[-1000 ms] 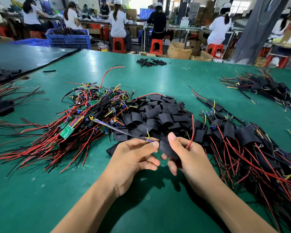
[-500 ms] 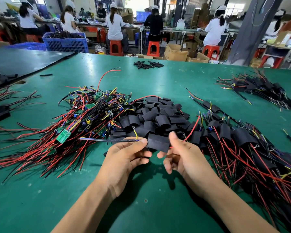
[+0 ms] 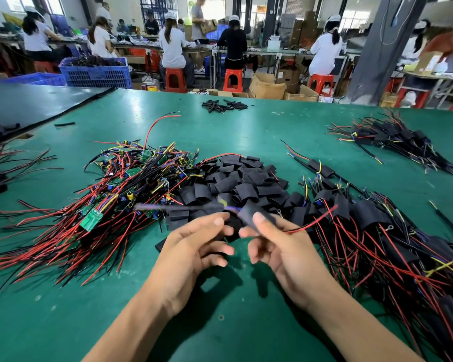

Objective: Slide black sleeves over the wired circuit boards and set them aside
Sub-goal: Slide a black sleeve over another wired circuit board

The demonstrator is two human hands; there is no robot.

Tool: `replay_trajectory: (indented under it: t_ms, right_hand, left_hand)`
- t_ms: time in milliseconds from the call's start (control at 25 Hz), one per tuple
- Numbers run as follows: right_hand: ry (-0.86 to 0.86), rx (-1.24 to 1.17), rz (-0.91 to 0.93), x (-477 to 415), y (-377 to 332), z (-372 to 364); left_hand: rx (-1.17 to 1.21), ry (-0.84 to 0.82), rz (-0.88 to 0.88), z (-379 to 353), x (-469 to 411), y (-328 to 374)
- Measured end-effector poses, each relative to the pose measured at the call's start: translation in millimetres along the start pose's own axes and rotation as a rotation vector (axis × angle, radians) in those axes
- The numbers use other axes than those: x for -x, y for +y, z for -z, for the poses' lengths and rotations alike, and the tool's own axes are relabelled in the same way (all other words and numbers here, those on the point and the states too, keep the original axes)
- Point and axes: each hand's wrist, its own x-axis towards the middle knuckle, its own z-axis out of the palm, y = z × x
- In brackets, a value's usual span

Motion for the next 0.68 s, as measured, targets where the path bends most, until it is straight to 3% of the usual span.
replay_trajectory:
  t_ms: [160, 240, 480, 680]
  right_hand:
    - [0.373, -0.243, 0.145, -6.2, -24.6, 19.3]
    - [0.452, -0.321, 0.131, -6.2, -29.2, 28.1]
    - [0.335, -0.157, 0.112, -8.6, -12.4, 23.4]
    - [0.251, 0.178, 0.223, -10.3, 0.2, 17.6]
  left_hand:
    - [-0.005, 0.073, -0.026, 1.9, -1.5, 2.3]
    - [-0.025, 0.128, -0.021, 3.4, -2.6, 2.6]
    - [-0.047, 0.308, -0.075, 12.7, -9.1, 1.9]
    - [-0.247, 0.607, -0.268, 32.3, -16.7, 9.6]
